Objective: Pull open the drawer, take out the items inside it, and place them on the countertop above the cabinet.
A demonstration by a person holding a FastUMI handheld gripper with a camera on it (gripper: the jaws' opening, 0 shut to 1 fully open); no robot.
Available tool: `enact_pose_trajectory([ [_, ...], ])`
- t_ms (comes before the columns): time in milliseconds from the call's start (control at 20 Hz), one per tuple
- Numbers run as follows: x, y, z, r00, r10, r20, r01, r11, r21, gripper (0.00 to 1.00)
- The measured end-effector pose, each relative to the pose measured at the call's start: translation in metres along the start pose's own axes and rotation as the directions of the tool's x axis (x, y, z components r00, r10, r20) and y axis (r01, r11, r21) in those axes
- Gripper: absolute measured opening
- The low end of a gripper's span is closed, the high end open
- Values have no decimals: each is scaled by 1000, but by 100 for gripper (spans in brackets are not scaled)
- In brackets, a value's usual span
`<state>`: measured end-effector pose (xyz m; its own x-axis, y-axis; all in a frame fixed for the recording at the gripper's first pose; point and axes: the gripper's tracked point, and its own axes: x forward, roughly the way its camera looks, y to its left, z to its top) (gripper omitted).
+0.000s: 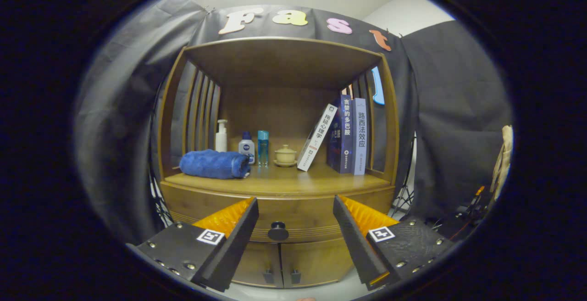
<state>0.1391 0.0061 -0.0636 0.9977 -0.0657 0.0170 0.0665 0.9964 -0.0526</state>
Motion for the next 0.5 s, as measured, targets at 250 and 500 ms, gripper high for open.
enact_pose_trajectory([
  [250, 39, 26, -49, 999, 27, -40, -26, 999, 32, 99],
  [500, 64, 39, -93, 994, 39, -103, -40, 999, -8, 99],
])
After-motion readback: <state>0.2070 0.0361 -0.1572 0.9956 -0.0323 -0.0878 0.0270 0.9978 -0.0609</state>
